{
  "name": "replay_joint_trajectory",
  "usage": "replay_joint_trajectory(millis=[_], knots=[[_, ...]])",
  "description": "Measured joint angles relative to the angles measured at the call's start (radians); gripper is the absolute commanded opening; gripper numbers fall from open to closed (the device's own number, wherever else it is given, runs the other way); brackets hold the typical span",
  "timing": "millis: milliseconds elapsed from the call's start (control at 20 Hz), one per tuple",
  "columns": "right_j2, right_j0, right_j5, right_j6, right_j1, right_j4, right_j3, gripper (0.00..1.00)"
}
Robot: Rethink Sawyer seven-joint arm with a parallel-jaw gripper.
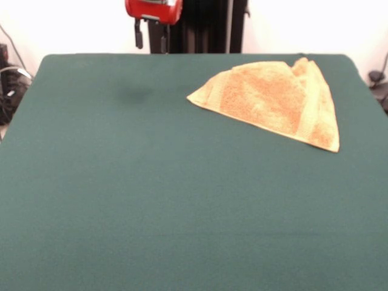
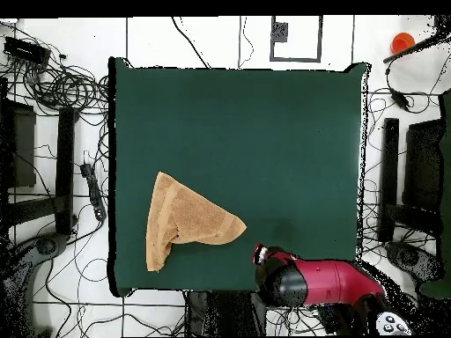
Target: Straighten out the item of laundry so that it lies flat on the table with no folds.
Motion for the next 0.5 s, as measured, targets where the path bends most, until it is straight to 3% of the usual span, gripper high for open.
replay_joint_trajectory(millis=[500], knots=[[0.0, 0.014, 0.0, 0.0, 0.0, 0.0, 0.0, 1.0]])
